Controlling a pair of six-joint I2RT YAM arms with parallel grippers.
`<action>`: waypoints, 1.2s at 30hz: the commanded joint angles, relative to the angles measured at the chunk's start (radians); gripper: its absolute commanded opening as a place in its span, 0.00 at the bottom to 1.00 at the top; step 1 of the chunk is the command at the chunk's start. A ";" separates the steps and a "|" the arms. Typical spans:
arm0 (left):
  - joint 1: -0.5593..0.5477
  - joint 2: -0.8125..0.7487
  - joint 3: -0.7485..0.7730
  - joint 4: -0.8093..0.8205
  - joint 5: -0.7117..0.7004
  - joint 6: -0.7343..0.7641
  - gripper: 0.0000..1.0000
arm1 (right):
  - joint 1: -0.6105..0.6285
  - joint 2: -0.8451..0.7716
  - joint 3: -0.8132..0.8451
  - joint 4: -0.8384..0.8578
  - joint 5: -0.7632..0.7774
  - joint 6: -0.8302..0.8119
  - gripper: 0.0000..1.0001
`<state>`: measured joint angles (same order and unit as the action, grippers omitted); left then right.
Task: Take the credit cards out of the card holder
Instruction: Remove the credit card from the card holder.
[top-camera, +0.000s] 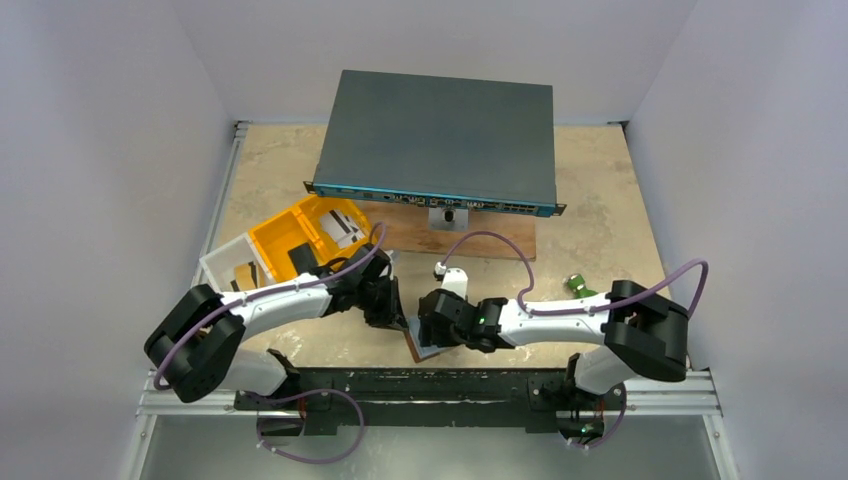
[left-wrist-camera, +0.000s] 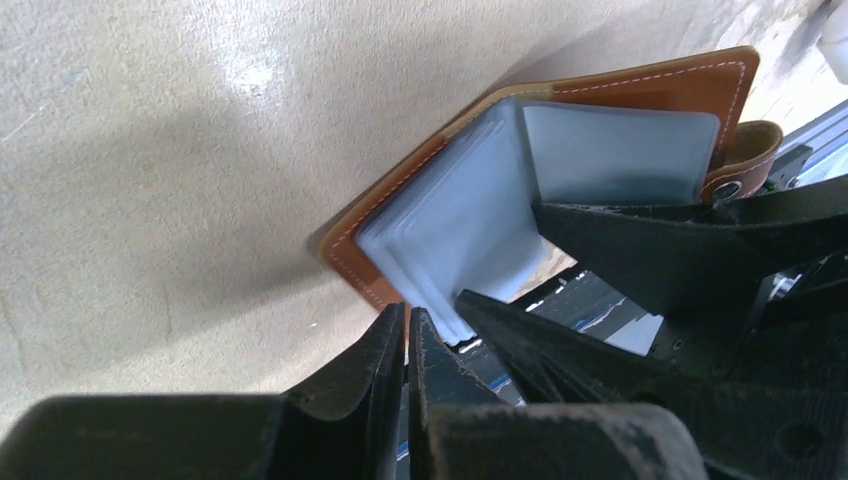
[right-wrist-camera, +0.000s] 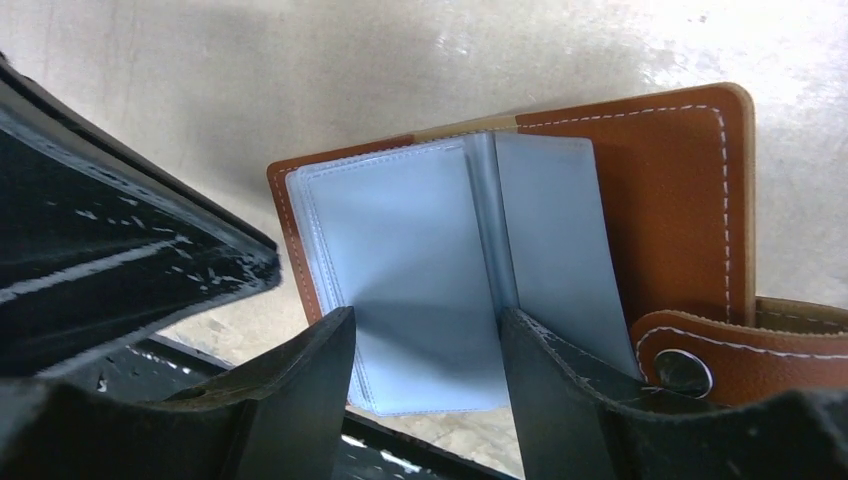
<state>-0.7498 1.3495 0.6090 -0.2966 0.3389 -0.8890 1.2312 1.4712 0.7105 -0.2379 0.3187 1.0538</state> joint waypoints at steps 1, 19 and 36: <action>-0.008 0.008 0.002 0.063 0.008 -0.021 0.04 | -0.002 0.069 0.021 0.006 -0.027 0.005 0.55; -0.008 -0.102 -0.048 -0.069 -0.099 0.016 0.03 | -0.019 0.108 -0.029 0.142 -0.154 0.078 0.03; -0.010 -0.071 -0.084 -0.057 -0.121 0.037 0.00 | -0.087 0.067 -0.226 0.454 -0.283 0.189 0.00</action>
<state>-0.7540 1.2526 0.5346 -0.3519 0.2489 -0.8799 1.1458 1.5219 0.5346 0.2188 0.0662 1.2278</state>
